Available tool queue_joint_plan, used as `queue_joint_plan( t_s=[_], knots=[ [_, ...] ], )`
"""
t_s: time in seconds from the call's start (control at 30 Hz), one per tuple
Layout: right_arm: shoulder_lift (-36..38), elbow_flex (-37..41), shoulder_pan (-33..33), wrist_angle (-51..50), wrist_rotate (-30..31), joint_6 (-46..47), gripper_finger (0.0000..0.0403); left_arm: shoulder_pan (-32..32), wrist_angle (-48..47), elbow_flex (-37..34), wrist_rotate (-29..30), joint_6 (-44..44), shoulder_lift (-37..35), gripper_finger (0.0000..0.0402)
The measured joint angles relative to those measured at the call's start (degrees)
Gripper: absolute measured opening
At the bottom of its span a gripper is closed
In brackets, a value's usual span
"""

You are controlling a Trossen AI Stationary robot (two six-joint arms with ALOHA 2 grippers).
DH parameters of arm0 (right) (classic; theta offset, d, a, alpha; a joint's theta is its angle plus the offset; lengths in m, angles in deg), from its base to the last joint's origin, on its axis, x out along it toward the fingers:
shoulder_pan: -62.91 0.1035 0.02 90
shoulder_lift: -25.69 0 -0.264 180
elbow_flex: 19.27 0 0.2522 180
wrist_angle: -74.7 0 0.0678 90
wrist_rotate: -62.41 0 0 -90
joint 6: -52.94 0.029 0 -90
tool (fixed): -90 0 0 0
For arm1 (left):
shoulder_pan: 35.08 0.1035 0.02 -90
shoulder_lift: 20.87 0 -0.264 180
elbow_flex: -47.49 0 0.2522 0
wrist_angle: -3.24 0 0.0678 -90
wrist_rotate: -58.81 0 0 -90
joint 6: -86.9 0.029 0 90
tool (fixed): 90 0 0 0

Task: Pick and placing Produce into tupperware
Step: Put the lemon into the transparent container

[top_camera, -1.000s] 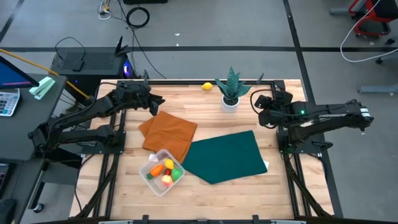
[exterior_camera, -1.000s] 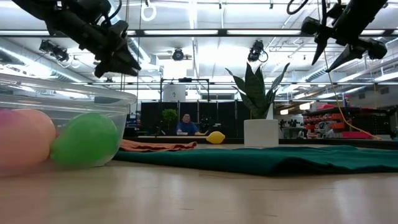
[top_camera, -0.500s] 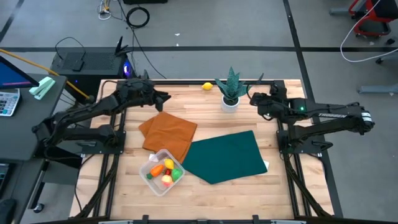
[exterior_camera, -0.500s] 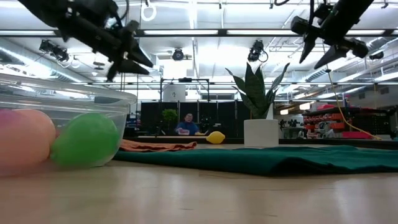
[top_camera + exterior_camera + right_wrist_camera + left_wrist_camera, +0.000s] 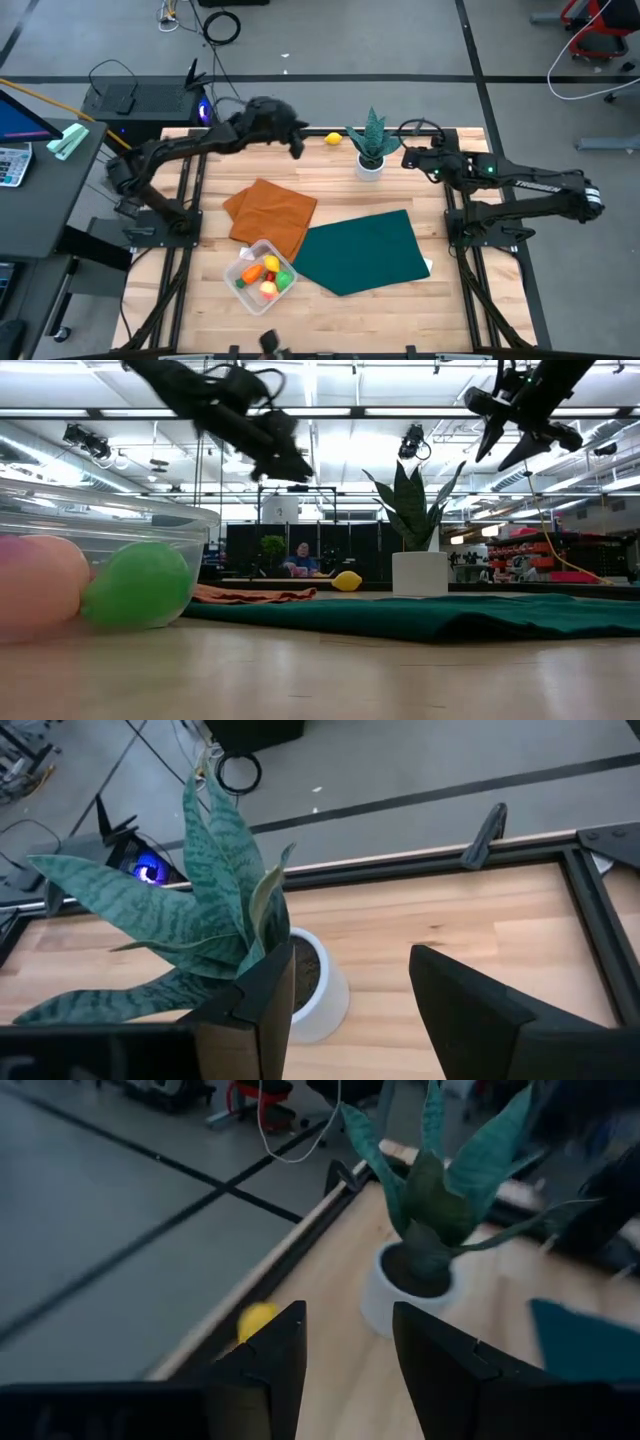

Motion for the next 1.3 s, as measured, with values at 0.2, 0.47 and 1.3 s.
queue_joint_plan(
  t_s=[0.2, 0.47, 1.3],
  knots=[
    [2.3, 0.0, 0.0, 0.0, 0.0, -1.8, 0.0165, 0.6, -6.8, 14.3, 0.0, 12.2, 10.2, 0.0173],
    [4.2, 0.0, 0.0, 0.0, -1.3, -3.3, 0.0165, 3.7, -13.9, 21.5, 0.1, 12.5, 19.4, 0.0244],
    [4.2, 0.0, 0.1, -0.1, -6.2, -6.0, 0.0164, 1.8, -16.9, 32.6, 0.0, 13.8, 35.2, 0.0327]
  ],
)
